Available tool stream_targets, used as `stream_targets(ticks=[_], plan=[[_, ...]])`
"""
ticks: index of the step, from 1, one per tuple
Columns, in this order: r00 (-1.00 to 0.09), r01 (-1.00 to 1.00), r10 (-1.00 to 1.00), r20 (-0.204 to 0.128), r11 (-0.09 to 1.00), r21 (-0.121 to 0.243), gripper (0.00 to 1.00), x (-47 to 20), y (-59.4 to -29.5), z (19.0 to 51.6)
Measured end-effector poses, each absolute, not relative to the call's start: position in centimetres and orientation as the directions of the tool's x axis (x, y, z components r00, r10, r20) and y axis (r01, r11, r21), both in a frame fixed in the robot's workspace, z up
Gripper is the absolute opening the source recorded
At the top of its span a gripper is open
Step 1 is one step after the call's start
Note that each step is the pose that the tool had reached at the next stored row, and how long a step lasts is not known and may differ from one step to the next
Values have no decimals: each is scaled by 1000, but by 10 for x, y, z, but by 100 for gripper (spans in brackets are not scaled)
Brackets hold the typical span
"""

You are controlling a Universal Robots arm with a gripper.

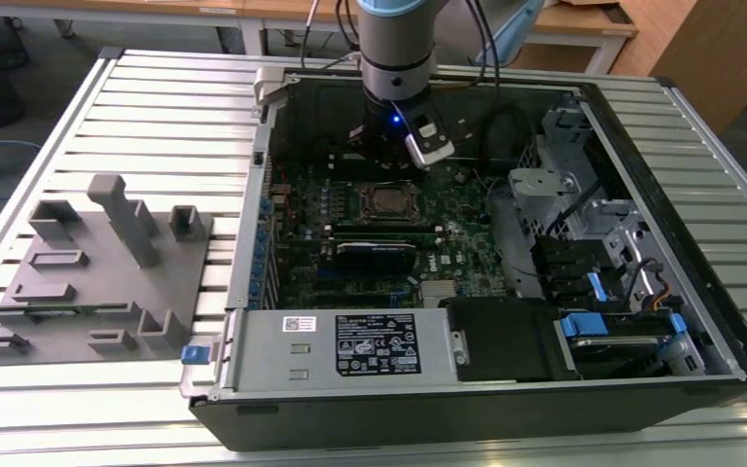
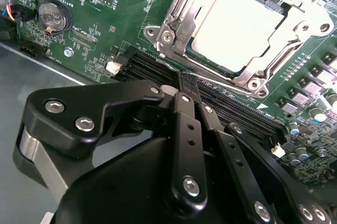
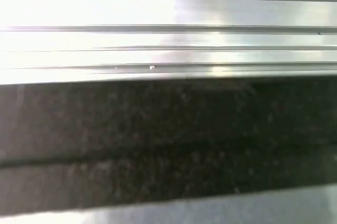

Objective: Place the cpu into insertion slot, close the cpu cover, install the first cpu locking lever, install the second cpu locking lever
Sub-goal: 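Install the first cpu locking lever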

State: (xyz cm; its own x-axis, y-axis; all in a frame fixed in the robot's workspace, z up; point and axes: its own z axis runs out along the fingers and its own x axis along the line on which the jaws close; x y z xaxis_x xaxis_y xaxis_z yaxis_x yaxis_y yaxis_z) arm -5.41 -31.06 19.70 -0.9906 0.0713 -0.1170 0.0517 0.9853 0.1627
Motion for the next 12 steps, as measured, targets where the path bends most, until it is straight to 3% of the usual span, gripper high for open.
stream_targets(ticks=[12], plan=[[-991,52,72,-117,985,163,11,-54,-314,196]])
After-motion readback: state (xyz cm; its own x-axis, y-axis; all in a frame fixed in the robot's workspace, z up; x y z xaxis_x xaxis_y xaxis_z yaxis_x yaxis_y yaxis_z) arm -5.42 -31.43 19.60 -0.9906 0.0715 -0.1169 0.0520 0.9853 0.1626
